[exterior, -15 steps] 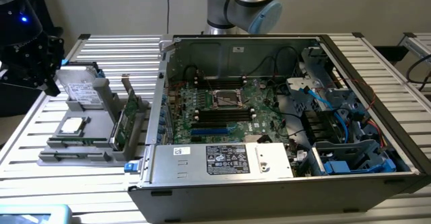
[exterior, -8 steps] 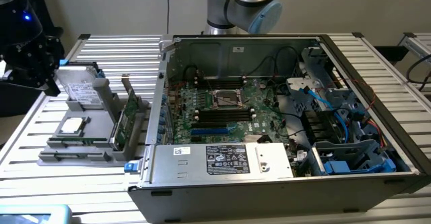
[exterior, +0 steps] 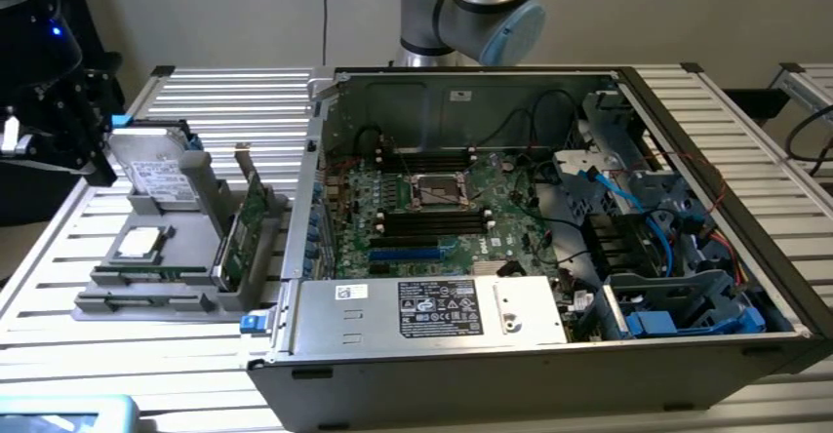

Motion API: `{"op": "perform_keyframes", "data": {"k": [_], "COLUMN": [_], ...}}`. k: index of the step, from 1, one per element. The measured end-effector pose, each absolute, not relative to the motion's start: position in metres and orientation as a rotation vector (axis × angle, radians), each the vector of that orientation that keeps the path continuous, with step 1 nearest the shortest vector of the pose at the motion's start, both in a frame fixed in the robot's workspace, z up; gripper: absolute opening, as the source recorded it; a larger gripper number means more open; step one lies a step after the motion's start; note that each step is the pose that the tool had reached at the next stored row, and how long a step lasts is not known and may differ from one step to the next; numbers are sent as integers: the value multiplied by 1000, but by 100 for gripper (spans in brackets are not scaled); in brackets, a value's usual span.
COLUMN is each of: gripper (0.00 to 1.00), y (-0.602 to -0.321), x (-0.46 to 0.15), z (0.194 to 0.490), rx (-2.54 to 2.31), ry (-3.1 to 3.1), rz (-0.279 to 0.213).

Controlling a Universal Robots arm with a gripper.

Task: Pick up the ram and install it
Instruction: 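Pick up the ram and move it above insertion slot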

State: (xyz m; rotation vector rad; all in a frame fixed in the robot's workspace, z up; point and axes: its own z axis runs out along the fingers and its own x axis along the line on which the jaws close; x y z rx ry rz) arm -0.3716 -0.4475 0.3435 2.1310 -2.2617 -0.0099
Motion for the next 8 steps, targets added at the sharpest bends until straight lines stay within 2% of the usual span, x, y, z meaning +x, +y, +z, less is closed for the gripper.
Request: {"op": "perform_keyframes", "data": {"k": [8], "gripper": [12], "y": [-447], "x": [-372], "z": [344], "rx": [2136], "ry": [-2257], "rz": [-9]}}
